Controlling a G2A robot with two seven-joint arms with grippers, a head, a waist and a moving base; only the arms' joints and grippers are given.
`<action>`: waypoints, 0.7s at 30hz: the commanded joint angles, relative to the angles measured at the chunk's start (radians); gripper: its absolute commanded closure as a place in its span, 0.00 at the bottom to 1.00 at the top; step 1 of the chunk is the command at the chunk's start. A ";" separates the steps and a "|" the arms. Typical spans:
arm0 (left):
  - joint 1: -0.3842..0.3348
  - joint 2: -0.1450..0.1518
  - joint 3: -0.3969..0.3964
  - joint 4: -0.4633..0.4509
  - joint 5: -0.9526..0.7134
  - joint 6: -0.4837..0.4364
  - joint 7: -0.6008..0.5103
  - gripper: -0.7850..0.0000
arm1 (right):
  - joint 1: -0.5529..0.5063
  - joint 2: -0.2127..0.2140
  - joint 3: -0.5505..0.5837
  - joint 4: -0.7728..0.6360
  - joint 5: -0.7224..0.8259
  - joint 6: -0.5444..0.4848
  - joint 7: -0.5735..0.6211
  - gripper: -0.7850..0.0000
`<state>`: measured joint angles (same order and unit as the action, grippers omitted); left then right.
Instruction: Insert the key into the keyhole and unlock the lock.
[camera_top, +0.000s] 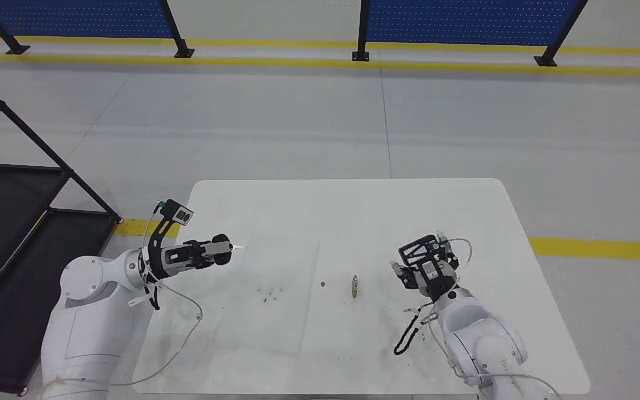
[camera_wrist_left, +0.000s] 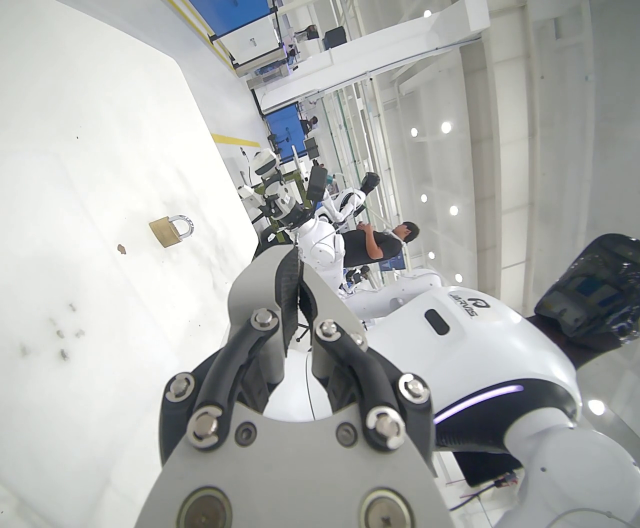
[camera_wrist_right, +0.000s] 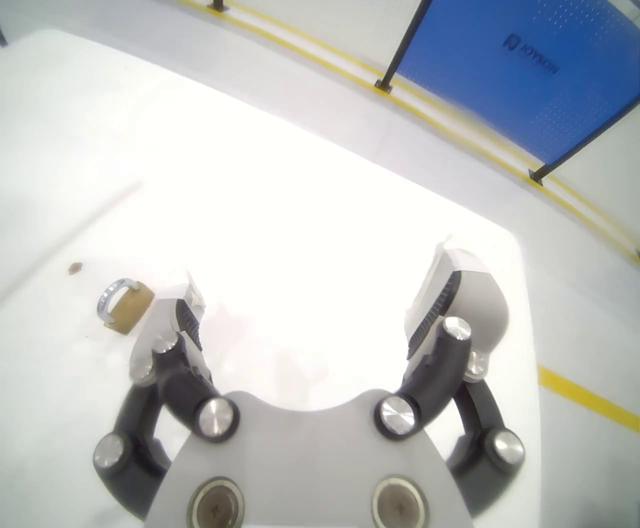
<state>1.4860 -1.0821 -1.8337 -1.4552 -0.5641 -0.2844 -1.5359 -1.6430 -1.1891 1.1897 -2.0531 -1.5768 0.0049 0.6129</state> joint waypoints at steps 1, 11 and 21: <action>0.000 0.000 0.000 0.000 0.000 0.000 0.000 1.00 | 0.014 -0.010 -0.049 -0.018 0.027 0.039 0.094 0.00; 0.000 0.000 0.000 0.000 0.000 0.000 0.000 1.00 | 0.176 -0.058 -0.187 0.020 0.141 0.195 0.441 0.00; 0.000 0.000 0.000 0.000 0.000 0.000 0.000 1.00 | 0.265 -0.089 -0.273 0.074 0.119 0.293 0.507 0.00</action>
<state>1.4860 -1.0821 -1.8337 -1.4552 -0.5641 -0.2844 -1.5359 -1.3770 -1.2788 0.9167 -1.9788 -1.4562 0.2992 1.1204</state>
